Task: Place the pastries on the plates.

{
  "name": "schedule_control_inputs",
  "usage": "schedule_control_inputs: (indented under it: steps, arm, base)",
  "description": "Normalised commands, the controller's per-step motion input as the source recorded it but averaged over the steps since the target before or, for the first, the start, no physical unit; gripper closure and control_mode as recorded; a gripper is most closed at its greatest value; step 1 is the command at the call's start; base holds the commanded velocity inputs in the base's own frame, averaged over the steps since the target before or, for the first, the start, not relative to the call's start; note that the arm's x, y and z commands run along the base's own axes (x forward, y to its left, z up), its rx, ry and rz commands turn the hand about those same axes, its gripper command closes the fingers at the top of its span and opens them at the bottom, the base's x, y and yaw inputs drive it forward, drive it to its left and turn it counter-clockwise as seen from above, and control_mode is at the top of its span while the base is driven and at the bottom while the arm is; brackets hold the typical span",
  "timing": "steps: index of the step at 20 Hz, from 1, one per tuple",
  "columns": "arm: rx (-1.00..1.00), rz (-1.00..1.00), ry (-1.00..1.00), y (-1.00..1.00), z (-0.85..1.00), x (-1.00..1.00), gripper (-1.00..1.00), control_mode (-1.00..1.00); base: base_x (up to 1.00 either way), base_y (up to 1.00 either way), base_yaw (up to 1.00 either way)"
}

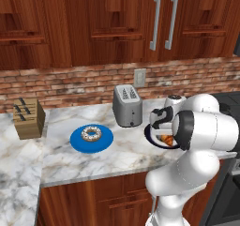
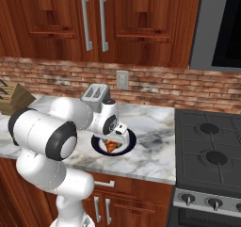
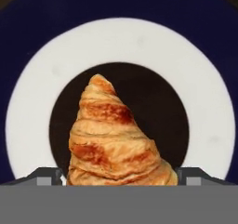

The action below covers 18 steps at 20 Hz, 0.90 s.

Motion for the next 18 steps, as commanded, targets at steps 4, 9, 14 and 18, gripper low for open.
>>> schedule_control_inputs:
  steps: [4,9,14,18]
  arm:
    - [0.0,0.0,0.0,0.0,0.2,0.0,-1.0,-1.0]
    - [0.0,-0.01,0.01,0.0,0.32,-0.08,-1.0,-1.0]
    - [-0.01,0.0,0.0,0.01,0.56,-0.3,-1.0,-1.0]
    - [0.0,0.0,0.0,0.07,0.59,-0.36,-1.0,-1.0]
  base:
    - [0.0,0.0,0.0]
    - [0.0,0.0,0.0]
    - [0.0,0.0,0.0]
    - [0.0,0.0,0.0]
